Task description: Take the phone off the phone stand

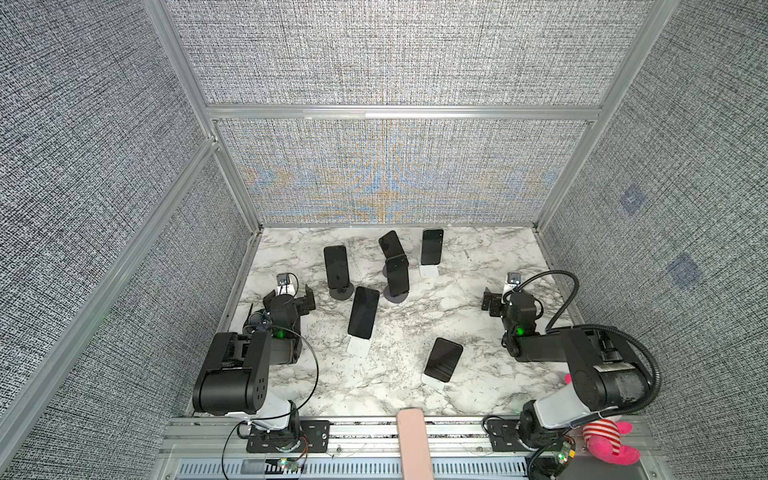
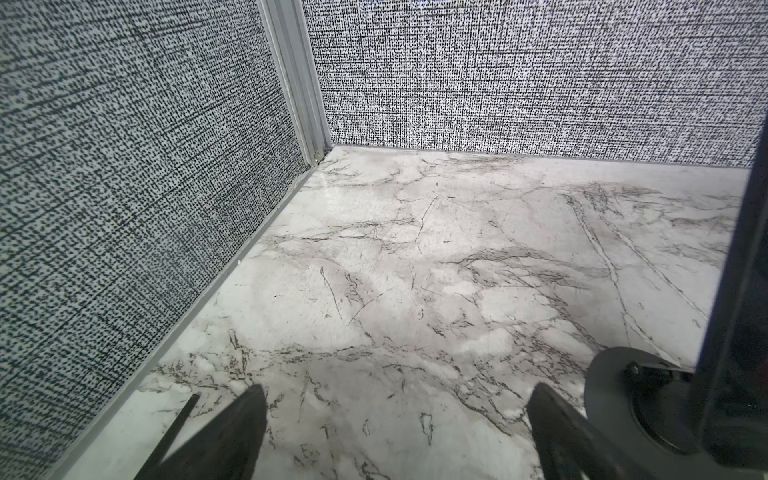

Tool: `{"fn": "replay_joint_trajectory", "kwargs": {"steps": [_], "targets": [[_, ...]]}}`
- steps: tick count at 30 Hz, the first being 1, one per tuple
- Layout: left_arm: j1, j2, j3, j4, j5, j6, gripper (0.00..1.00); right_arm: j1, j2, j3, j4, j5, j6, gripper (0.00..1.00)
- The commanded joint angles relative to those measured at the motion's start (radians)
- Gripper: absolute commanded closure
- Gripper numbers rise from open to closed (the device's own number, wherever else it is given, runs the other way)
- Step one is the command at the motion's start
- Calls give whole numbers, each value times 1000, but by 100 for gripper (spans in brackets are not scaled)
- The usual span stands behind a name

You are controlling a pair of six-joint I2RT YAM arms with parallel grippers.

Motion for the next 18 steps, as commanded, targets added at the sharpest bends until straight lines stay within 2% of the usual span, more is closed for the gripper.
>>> {"fn": "replay_joint_trajectory", "kwargs": {"steps": [1,8,12,14,18], "targets": [[1,-2,0,20,4,8,2,1,1,10,2,12,1,1],[0,-28,2,1,6,14,1,0,-15,12,-9,9,1,1],[1,-288,53,-310,-48,-3,1,4,-157,107,-289,0,-6,1],[0,-406,127,-500,-27,11,1,2,-224,168,-455,-12,-1,1],[0,-476,302,-775,71,-16,2,4,-303,354,-853,-38,73,1]]}}
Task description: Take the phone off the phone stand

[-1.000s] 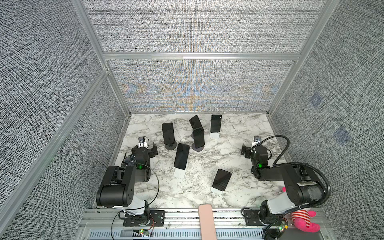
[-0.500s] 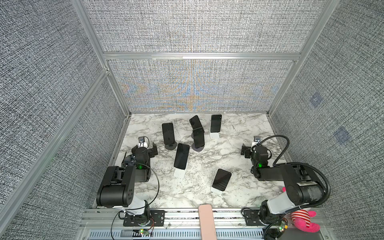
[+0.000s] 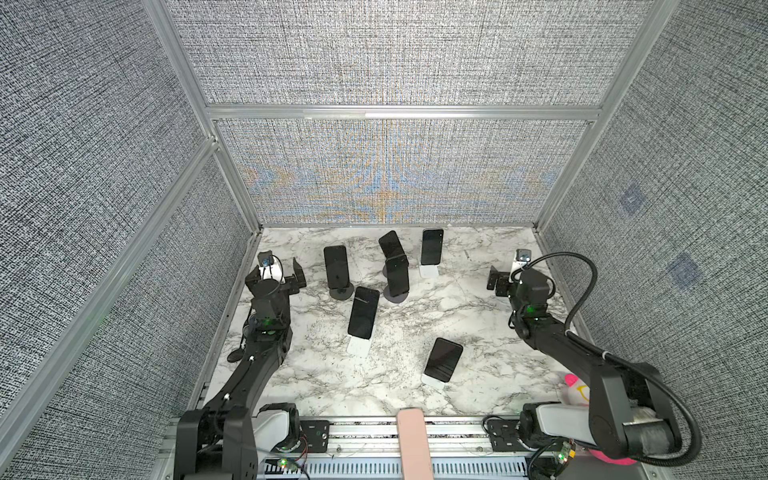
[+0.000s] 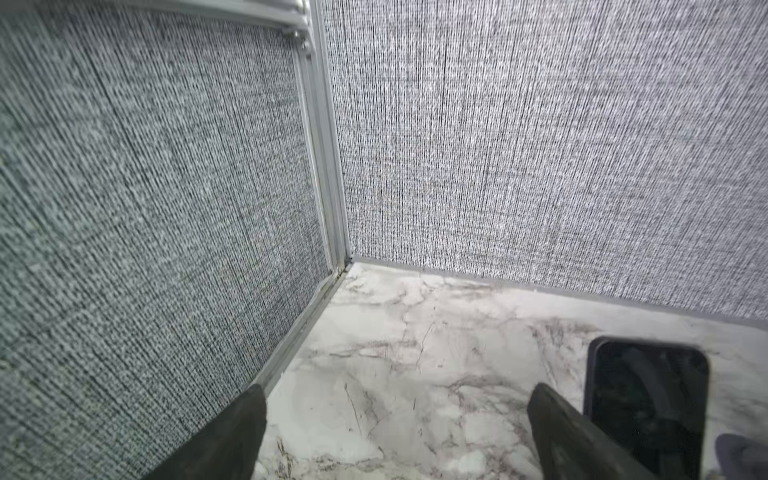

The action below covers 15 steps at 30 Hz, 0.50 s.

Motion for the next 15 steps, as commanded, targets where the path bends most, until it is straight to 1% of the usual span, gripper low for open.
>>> {"fn": "replay_joint_trajectory", "kwargs": {"steps": [1,5,8,10,13,14,15], "targets": [[0,-15,123,-363,91,-34,2,2,-33,130,-443,-27,74,1],[0,44,314,-599,190,-118,2,3,-13,315,-756,-72,102,1],[-7,114,416,-674,282,-208,2,1,20,432,-929,-79,127,1],[-32,158,467,-695,311,-232,2,2,32,464,-986,-98,145,1],[-89,235,536,-723,287,-191,2,2,25,463,-997,-164,162,1],[-96,262,556,-722,314,-181,2,2,21,458,-992,-198,161,1],[-97,282,561,-703,367,-174,2,2,19,455,-992,-220,161,1]]}}
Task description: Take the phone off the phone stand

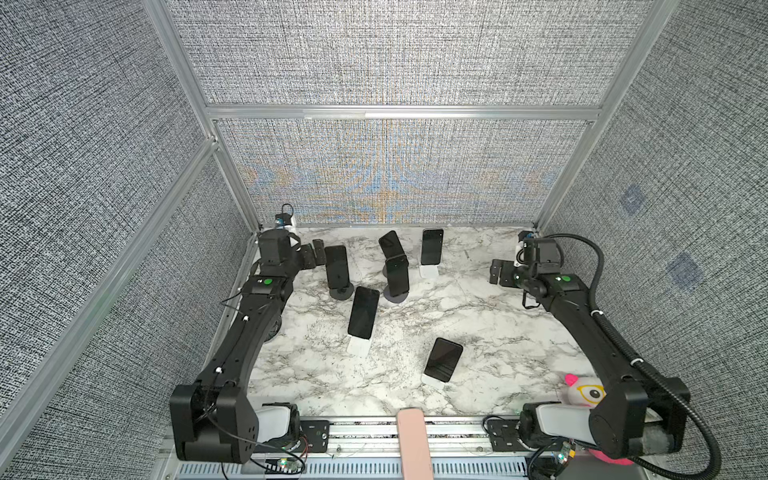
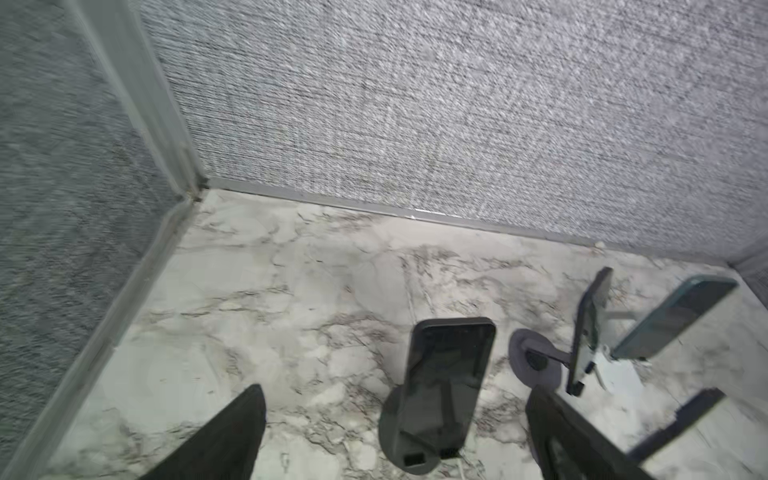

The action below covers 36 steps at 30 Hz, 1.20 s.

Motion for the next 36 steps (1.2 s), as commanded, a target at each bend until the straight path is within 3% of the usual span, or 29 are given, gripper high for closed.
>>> {"fn": "replay_joint_trajectory", "kwargs": {"steps": [1,4,8,12,17,22,28,31,36], "targets": [[-6,54,19,-5,140,21,2,1,-11,-4,-85,-115,18,1],[3,97,19,58,258,45,1,-1,-18,7,-110,-163,-7,1],[47,160,69,25,308,50,2,-3,-29,40,-172,-190,-46,1],[54,215,130,-30,347,135,1,-6,-40,45,-185,-192,-70,1],[52,285,207,-103,280,163,2,-7,-41,34,-179,-197,-58,1],[-92,272,131,28,-43,153,2,-10,-35,20,-153,-188,-24,1],[-162,283,60,129,-186,11,2,-10,-40,19,-159,-152,-27,1],[-162,290,36,164,-213,-31,2,-9,-56,10,-157,-136,-36,1],[-163,334,64,155,-171,-66,2,-13,-65,3,-147,-128,-37,1]]}}
